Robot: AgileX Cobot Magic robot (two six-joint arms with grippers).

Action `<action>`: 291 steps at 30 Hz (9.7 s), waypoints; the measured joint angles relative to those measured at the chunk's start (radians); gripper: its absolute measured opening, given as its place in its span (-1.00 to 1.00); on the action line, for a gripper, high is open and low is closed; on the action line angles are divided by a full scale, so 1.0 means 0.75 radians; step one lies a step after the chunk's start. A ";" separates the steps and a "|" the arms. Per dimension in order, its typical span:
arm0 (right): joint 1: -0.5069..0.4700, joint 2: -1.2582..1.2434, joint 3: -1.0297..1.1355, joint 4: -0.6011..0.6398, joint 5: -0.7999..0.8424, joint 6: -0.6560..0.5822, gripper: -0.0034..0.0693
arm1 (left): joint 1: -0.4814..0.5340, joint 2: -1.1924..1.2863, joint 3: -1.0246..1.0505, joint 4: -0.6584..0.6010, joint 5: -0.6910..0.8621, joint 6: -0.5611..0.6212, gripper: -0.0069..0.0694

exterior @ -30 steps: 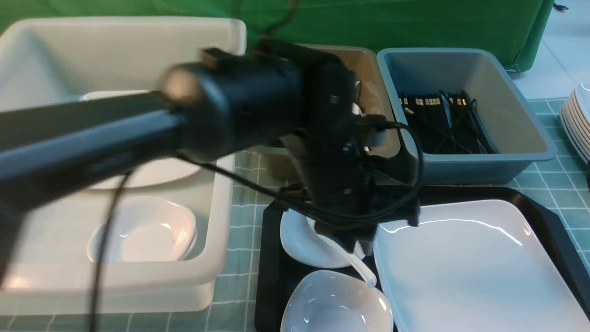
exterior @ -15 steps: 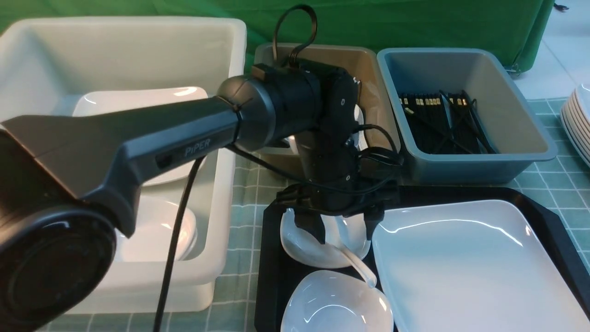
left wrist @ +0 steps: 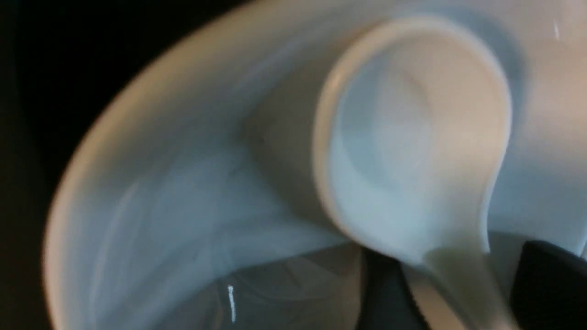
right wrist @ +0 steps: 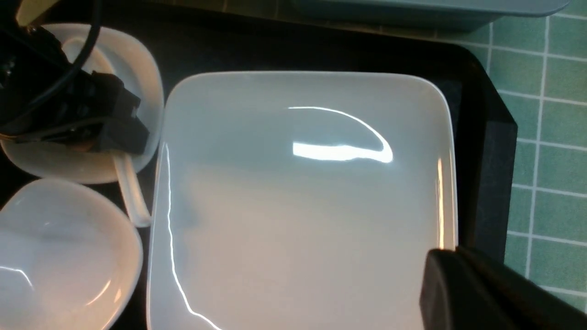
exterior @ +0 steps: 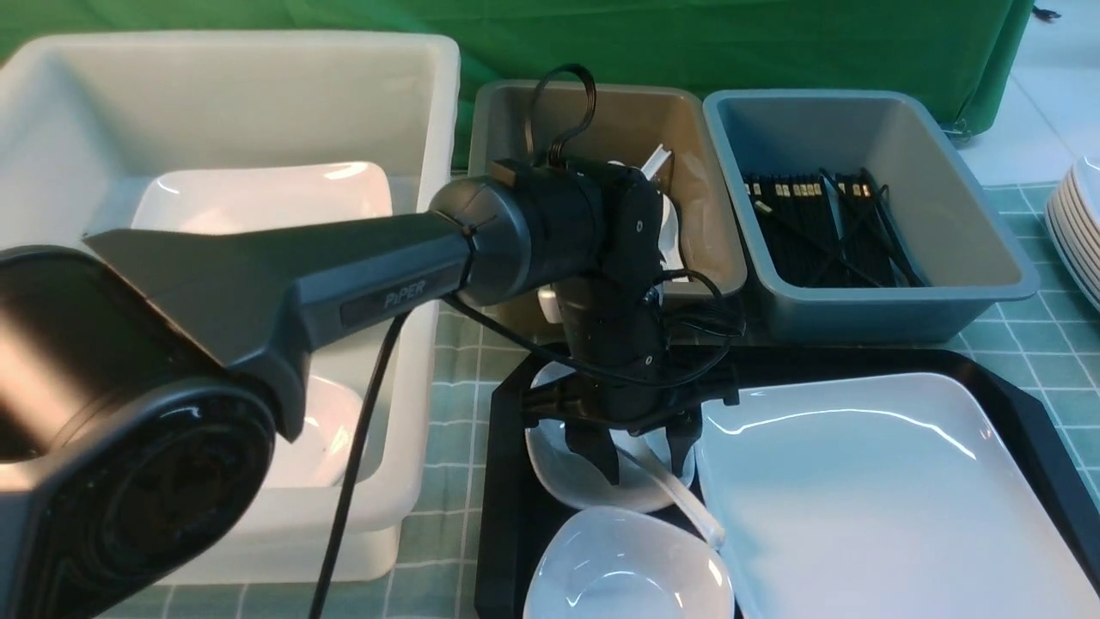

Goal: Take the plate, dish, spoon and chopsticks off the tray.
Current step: Use the left arm to grab a soup spoon from the plate, then use the left arm to put the soup spoon into the small storage box in the middle, then use the left arm to grab a small plate from the dinner plate, then use the left arm to put the small plate into the large storage box on the left, then use the left arm to grab a small plate from the dinner plate, then use the left arm to put the small plate into the large storage box on the left

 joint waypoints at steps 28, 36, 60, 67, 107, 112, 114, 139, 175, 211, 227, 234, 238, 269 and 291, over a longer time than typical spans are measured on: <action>0.000 0.000 0.001 0.000 -0.039 -0.001 -0.76 | 0.117 -0.116 -0.513 0.072 -0.023 0.359 -0.52; 0.000 0.000 0.001 0.000 -0.044 -0.001 -0.75 | 0.299 0.148 -0.831 0.091 -0.223 0.423 -0.50; 0.000 0.000 0.001 -0.002 -0.018 -0.007 -0.67 | 0.172 -0.438 -0.225 0.018 0.206 0.660 -0.81; 0.000 0.000 0.001 -0.002 -0.015 -0.007 -0.66 | 0.021 -0.572 0.292 0.044 0.057 0.677 -0.75; 0.000 0.000 0.001 -0.002 -0.042 -0.022 -0.61 | -0.055 -0.421 0.425 0.068 0.064 0.768 -0.73; 0.000 0.000 0.001 -0.002 -0.043 -0.023 -0.60 | -0.012 -0.600 0.367 0.072 0.118 0.769 -0.76; 0.000 0.000 0.001 -0.002 -0.043 -0.023 -0.59 | 0.030 -0.665 0.334 0.064 0.134 0.771 -0.77; 0.000 0.000 0.001 -0.002 -0.126 -0.027 -0.51 | 1.264 -1.063 1.135 -0.445 -0.349 0.859 -0.77; 0.000 0.022 0.001 0.000 -0.151 -0.037 -0.51 | 0.614 -0.995 0.629 -0.081 -0.004 0.664 -0.46; 0.000 0.022 0.001 0.000 -0.161 -0.037 -0.46 | 0.080 -0.072 0.057 0.352 -0.184 0.455 0.55; 0.000 0.022 0.001 0.000 -0.168 -0.041 -0.46 | 0.082 -0.010 0.056 0.299 -0.146 0.456 0.13; 0.000 0.022 0.001 0.000 -0.170 -0.041 -0.46 | 0.108 -0.034 0.043 0.270 -0.041 0.455 -0.38; 0.000 0.022 0.001 0.000 -0.170 -0.041 -0.46 | 0.126 -0.078 0.044 0.249 0.050 0.469 -0.50; 0.000 0.022 0.001 0.000 -0.200 -0.041 -0.41 | 0.860 -0.915 0.230 -0.040 0.207 0.940 -0.76; 0.000 0.022 0.001 0.000 -0.206 -0.038 -0.37 | 1.082 -0.599 0.629 0.013 -0.027 1.314 -0.57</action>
